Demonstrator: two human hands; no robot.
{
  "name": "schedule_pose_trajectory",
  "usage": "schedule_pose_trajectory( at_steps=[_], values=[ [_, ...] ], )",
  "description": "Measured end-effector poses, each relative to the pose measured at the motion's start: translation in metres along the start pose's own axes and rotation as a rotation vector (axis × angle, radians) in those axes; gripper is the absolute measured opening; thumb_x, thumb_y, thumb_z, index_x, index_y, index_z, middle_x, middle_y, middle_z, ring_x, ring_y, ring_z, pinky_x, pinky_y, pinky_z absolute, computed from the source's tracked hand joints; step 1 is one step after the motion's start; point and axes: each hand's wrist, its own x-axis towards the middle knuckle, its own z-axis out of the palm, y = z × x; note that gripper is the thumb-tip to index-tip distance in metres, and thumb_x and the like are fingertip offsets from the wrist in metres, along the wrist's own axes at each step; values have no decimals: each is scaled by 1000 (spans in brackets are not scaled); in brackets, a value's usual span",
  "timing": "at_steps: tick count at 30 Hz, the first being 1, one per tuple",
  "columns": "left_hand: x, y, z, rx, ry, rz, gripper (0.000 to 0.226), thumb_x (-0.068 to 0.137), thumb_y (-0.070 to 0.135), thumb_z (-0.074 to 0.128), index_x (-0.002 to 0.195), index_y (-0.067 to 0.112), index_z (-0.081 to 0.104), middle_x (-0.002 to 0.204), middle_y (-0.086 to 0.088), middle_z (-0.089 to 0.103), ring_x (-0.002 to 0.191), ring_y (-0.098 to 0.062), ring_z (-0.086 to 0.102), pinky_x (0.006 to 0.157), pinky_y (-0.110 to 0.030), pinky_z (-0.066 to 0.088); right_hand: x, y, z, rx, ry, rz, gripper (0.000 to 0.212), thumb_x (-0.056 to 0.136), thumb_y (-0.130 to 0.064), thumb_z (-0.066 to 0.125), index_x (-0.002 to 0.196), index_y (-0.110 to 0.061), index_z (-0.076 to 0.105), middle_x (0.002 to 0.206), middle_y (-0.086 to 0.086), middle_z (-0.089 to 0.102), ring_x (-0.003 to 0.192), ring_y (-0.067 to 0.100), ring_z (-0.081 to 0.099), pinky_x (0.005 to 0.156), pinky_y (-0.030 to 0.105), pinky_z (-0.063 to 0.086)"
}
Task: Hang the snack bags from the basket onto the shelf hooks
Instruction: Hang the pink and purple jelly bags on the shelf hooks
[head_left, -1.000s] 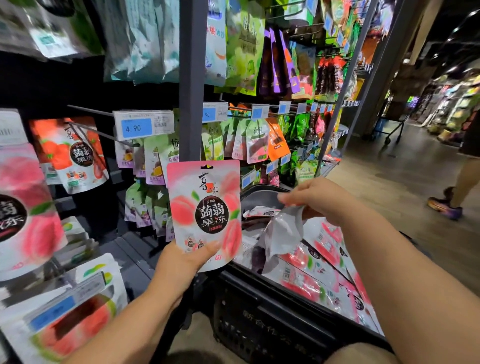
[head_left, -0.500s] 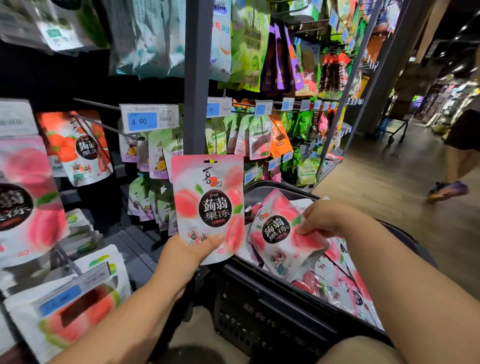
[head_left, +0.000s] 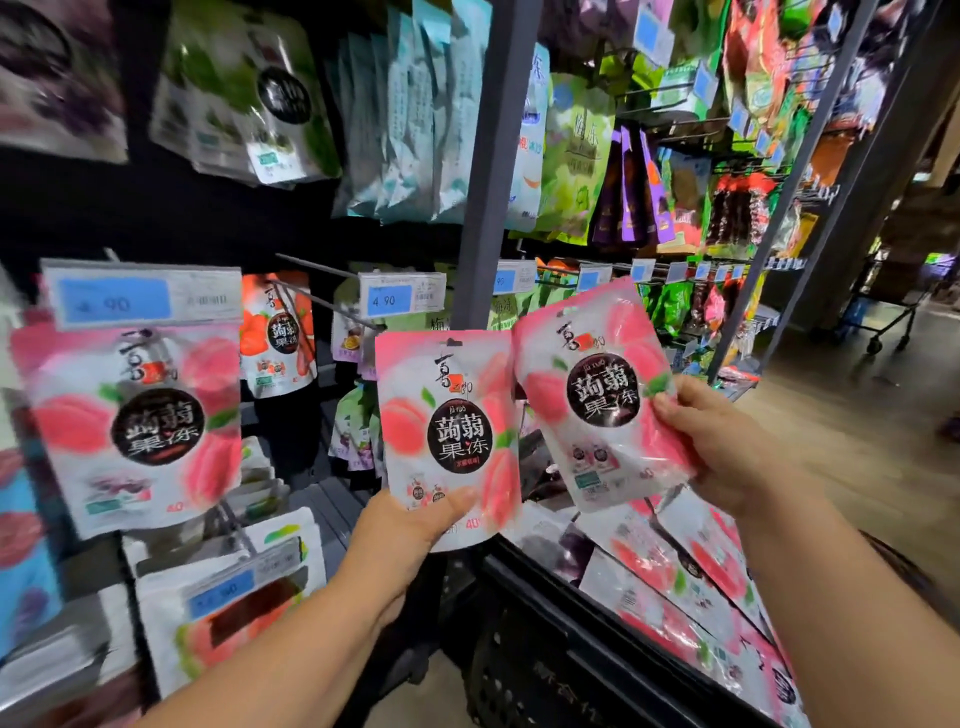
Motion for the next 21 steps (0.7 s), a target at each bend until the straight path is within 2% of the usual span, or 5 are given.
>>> schedule_pose_trajectory(
  at_steps=[5,11,15,18,21],
  values=[
    [-11,25,-12,-40,54,48,28,82,7,75,107,19,69,99,4,77,96,-14,72,83,-25,54,0,-2,49,185,-180,-64,8,77,-15,58,84,-15,55,82,9,67,70,22,64,62,36,59],
    [-25,55,-46,26,14,56,54,70,22,86,120,13,66,111,-3,74,104,-20,71,97,-39,52,8,15,110,155,-262,-69,7,98,-7,49,103,-7,53,102,20,61,89,31,59,79,43,53],
    [-37,66,-76,111,85,16,29,77,20,82,104,19,72,98,7,77,82,0,71,67,-21,58,4,33,160,139,-353,-75,17,99,-6,49,85,-14,52,91,15,55,79,25,54,68,36,47],
    [-45,65,-104,127,139,-33,47,66,27,89,109,20,71,105,0,76,99,-16,72,83,-39,60,1,43,187,111,-472,-77,2,97,-15,56,98,-12,57,96,11,67,83,22,65,75,39,54],
    [-55,64,-126,205,248,13,35,75,12,84,108,12,71,97,-3,77,90,-17,74,66,-18,57,5,58,206,-33,-637,-50,54,75,-29,79,122,-20,55,111,7,72,98,26,70,83,43,57]
  ],
)
